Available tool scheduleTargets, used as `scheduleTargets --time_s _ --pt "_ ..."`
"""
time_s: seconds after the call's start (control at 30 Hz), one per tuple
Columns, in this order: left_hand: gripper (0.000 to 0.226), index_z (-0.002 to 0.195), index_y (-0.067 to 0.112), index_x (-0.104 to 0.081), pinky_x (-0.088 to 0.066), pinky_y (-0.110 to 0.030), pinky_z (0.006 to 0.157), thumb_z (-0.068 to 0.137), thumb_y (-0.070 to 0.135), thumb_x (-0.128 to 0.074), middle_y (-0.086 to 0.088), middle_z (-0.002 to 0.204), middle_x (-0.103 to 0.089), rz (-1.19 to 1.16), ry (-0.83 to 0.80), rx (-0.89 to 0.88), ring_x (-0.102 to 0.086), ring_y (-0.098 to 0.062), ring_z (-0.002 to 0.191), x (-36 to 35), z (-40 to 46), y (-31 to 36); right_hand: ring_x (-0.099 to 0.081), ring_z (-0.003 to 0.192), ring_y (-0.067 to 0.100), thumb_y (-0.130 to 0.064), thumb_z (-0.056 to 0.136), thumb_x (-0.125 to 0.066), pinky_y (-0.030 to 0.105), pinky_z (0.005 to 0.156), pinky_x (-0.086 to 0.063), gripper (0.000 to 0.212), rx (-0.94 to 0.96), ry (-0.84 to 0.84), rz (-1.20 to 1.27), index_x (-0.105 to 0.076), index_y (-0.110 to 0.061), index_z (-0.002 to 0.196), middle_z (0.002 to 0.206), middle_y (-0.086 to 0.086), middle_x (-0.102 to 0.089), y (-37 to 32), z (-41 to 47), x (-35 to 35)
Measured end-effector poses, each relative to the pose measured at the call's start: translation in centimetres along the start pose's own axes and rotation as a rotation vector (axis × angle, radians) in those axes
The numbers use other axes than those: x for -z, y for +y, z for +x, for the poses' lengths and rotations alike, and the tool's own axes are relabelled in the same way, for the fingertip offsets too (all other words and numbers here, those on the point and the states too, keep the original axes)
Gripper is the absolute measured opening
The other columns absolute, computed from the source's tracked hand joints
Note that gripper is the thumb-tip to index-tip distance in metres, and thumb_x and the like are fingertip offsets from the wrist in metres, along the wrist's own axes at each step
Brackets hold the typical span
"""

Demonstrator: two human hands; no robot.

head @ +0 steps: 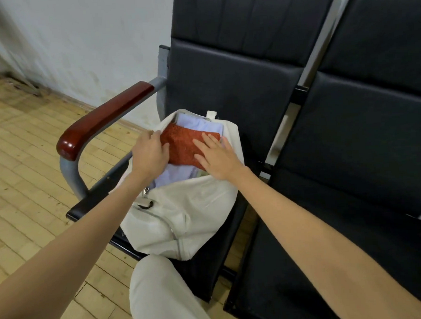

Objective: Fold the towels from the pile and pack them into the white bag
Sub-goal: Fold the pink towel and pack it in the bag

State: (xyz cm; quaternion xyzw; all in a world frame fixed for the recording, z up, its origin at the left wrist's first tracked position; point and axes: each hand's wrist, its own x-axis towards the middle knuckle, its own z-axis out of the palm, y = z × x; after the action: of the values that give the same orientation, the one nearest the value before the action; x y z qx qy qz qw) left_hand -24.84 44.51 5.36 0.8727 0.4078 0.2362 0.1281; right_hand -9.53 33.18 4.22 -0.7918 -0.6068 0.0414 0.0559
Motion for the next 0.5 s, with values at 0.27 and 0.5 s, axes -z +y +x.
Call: scheduleTargets --time_s 0.27,0.5 --pt "0.036 0.116 -0.005 -0.059 -0.04 -0.046 0.094 0.092 0.02 -0.051 -0.023 0.117 -0.058 -0.081 -0.208 -0.283 -0.053 -0.041 0.109 -3.3 -5.7 10.7 -0.005 0.147 0.02 -0.035 0.103 -0.031 0.039 0.119 -0.007 0.056 -0.34 0.092 0.086 -0.014 -0.016 0.152 0.16 0.007 -0.008 10.9 -15.3 0.3" --pt "0.044 0.138 0.001 -0.045 -0.032 -0.035 0.107 0.097 0.019 -0.049 -0.018 0.137 -0.048 -0.175 -0.395 -0.341 -0.044 -0.032 0.127 -7.7 -11.3 21.6 -0.002 0.148 0.024 -0.038 0.099 -0.042 0.041 0.119 -0.007 0.064 -0.629 0.016 0.192 -0.014 -0.013 0.152 0.16 0.012 -0.004 17.2 -28.6 -1.1"
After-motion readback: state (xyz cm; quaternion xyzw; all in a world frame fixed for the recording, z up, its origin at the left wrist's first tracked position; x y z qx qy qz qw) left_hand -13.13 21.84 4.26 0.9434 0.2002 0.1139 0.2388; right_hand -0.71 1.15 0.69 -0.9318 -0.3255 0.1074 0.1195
